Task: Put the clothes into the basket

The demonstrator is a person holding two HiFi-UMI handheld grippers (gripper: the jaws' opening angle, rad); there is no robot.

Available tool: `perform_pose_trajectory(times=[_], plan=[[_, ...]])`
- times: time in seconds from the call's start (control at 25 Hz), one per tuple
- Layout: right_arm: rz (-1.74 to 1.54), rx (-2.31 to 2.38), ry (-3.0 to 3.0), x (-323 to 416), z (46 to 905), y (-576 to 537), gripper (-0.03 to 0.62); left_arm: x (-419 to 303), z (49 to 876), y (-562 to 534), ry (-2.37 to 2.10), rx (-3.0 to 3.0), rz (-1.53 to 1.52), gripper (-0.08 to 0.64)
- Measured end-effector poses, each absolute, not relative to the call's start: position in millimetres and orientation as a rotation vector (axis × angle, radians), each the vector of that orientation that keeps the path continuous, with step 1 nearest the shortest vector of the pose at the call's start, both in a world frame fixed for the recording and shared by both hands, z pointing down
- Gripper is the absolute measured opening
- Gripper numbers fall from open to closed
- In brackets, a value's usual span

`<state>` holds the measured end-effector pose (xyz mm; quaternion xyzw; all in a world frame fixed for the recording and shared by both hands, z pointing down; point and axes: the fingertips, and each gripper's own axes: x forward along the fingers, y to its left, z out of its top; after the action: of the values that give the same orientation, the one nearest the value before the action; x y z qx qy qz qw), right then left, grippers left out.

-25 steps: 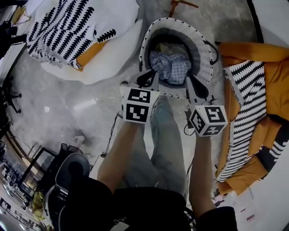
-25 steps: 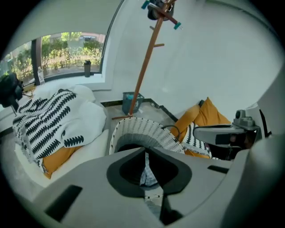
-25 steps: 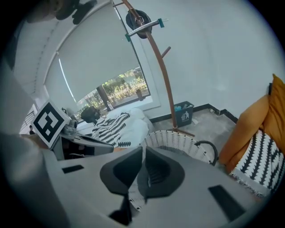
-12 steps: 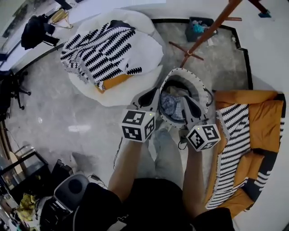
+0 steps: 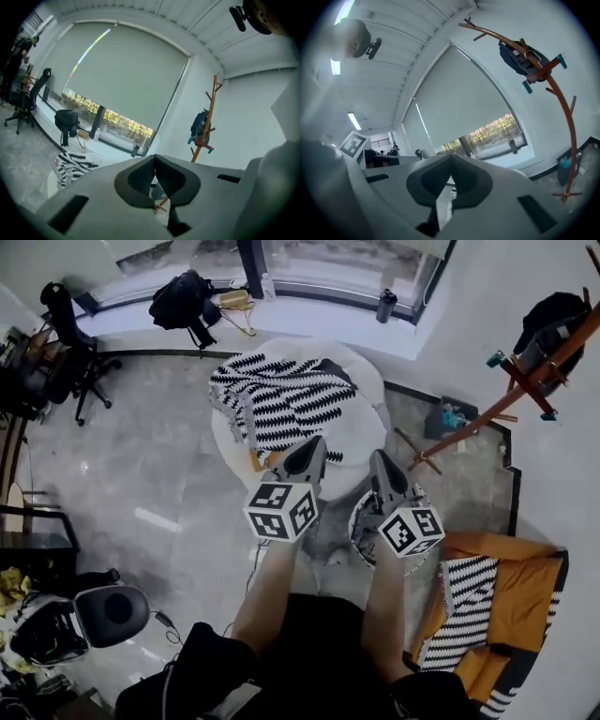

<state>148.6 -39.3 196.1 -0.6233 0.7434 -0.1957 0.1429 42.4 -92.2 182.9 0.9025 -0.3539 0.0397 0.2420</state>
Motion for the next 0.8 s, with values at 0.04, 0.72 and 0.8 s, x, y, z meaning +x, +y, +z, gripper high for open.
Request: perform_pose_trajectory(times=[0.04, 0.72, 0.8], plan=[[-0.543, -1.790, 2.150, 143.6, 183.3, -44.7, 0.011, 33.2, 170.0, -95.7, -0.996, 2.479, 0.090, 0.009], [-0.101, -1.738, 2.379, 70.0, 32.6, -95.0, 0.011, -77.1, 21.6, -134.9, -1.353, 2.588, -0.169, 0.009], [-0.093, -1.751, 2.388, 67.3, 31.7, -98.0, 0.011, -76.4, 19.1, -138.2, -1.348, 2.599, -0.167, 0.009]])
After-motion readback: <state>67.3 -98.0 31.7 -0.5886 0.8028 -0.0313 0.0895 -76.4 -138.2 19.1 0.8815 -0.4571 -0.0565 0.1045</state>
